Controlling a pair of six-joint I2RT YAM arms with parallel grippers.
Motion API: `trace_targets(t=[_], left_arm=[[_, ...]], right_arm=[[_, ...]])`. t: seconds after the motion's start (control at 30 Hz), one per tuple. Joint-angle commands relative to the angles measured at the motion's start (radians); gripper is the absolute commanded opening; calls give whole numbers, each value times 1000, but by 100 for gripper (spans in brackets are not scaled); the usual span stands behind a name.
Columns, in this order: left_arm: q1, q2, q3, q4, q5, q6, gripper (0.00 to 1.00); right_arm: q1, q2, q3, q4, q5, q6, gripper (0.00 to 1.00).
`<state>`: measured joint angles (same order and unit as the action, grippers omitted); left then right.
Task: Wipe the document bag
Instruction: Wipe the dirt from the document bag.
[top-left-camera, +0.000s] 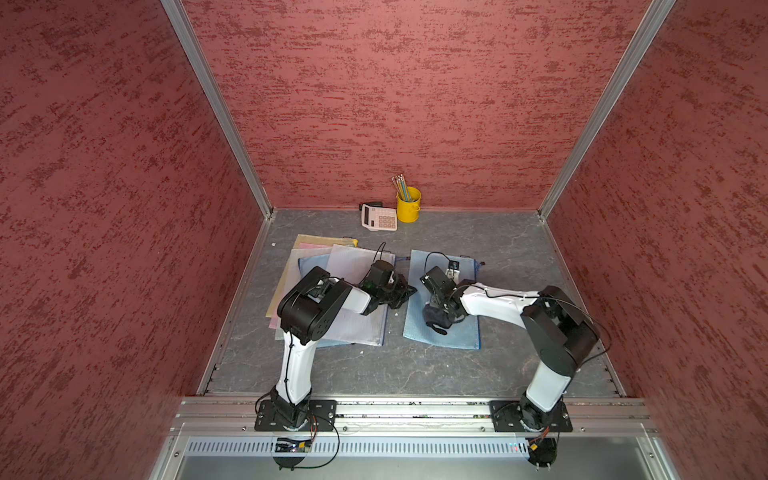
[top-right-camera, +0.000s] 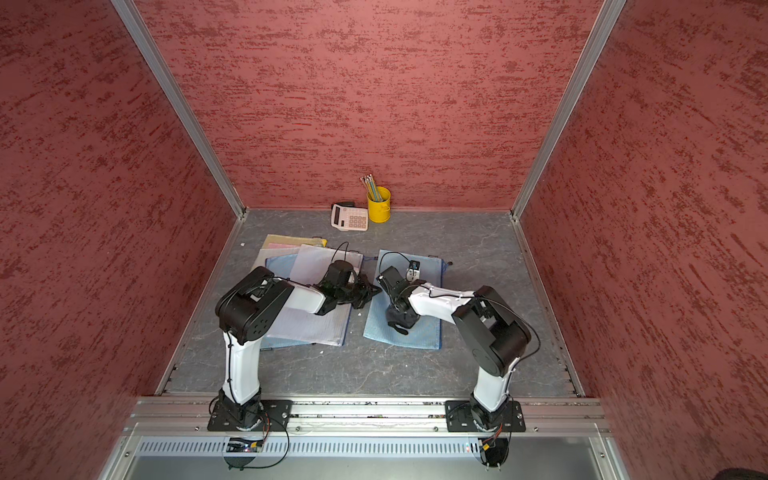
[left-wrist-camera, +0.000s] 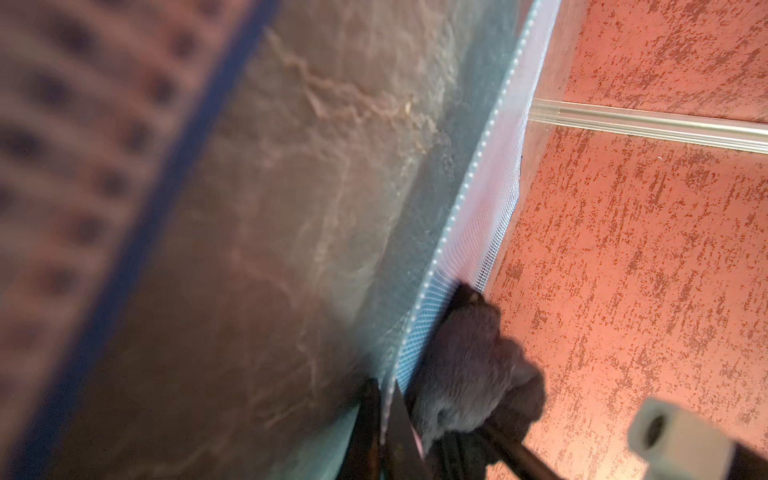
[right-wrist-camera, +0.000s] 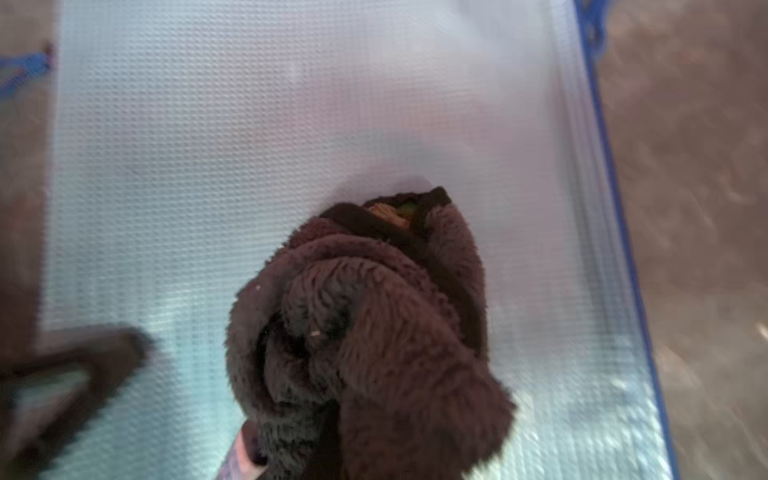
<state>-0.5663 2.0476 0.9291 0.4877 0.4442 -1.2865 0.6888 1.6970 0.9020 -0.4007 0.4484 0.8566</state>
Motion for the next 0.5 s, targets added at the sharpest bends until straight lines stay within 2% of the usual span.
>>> trace_targets(t=[0.0, 0.07, 0.13, 0.2, 0.27, 0.3, 0.4, 0.47], left_arm=[[-3, 0, -19, -66, -42, -4, 0], [-2, -1, -21, -65, -45, -13, 0], [-3, -3, -21, -61, -42, -13, 0], [-3, -4, -21, -66, -37, -10, 0], [-8, -6, -25, -64, -32, -8, 0], [-10, -7, -28, -65, -31, -6, 0], [-14, -4, -42, -52, -24, -9, 0], [-15, -7, -48, -53, -26, -10, 0]], right_arm=[[29, -157, -204, -190, -13, 146, 0], [103, -290, -287, -310, -48, 241, 0], [188, -403, -303, -454, -62, 321, 0], [193, -471, -255, -548, -16, 323, 0], [146, -499, -162, -534, 62, 242, 0], [82, -484, -111, -472, 71, 150, 0], [-55, -362, 43, -266, 89, -41, 0], [-99, -255, 150, -128, 76, -130, 0]])
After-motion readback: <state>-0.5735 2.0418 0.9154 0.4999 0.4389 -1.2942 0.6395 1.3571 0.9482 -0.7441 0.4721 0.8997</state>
